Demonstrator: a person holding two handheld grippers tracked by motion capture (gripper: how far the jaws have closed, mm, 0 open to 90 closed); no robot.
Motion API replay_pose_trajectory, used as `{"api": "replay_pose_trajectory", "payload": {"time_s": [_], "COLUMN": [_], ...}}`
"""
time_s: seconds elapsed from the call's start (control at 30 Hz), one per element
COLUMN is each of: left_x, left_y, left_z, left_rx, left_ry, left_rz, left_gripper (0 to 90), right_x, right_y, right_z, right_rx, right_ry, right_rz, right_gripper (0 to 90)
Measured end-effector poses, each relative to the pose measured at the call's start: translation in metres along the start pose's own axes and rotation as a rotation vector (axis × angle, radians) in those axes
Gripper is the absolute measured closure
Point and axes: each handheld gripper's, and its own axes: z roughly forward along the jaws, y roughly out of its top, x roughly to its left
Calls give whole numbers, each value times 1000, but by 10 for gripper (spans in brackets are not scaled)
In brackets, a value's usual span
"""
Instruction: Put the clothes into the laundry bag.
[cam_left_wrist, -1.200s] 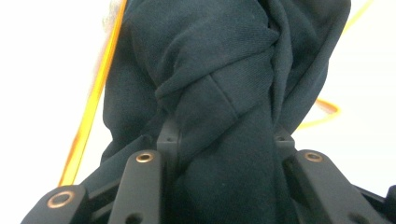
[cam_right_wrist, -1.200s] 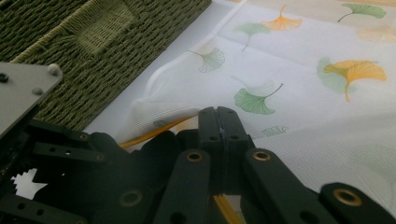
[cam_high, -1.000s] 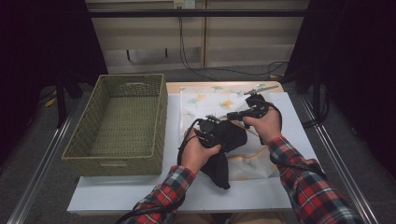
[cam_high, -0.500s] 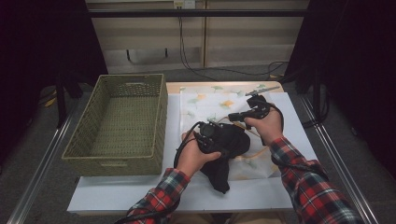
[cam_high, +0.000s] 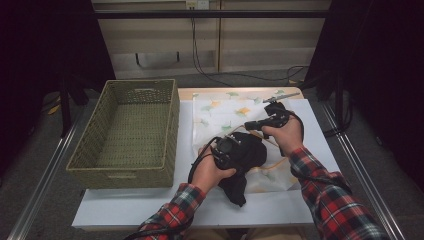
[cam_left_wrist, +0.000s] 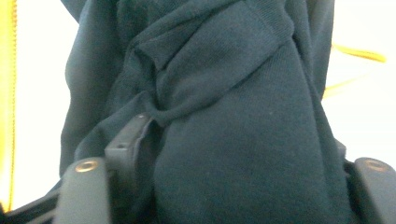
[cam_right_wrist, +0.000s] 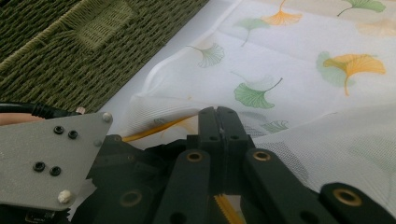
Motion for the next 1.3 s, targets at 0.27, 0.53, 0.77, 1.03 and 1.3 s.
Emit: {"api": "replay_pose_trajectory", "payload": {"time_s": [0.27,0.53,0.77,1.03,1.3], "left_x": [-7,-1,3,6,7], "left_y": [2,6,11,18,27], "left_z": [-3,-11,-17,-24,-18], "left_rx": [41,34,-23,-47,-66], "left_ry": [16,-31,-69,-71,-72], "left_rz": [-50,-137,-196,-220,-254], "left_gripper": [603,631,631,632,631], "right_x": [0,-2,-1,-1,0], "right_y": [0,-3,-2,0,0], "right_z": [1,0,0,-3,-2], "right_rx": [0,-3,-7,-10,-9], "right_ry": [2,2,6,5,6], "right_rz": [0,8,13,10,11], "right_gripper": [900,900,900,900,900]}}
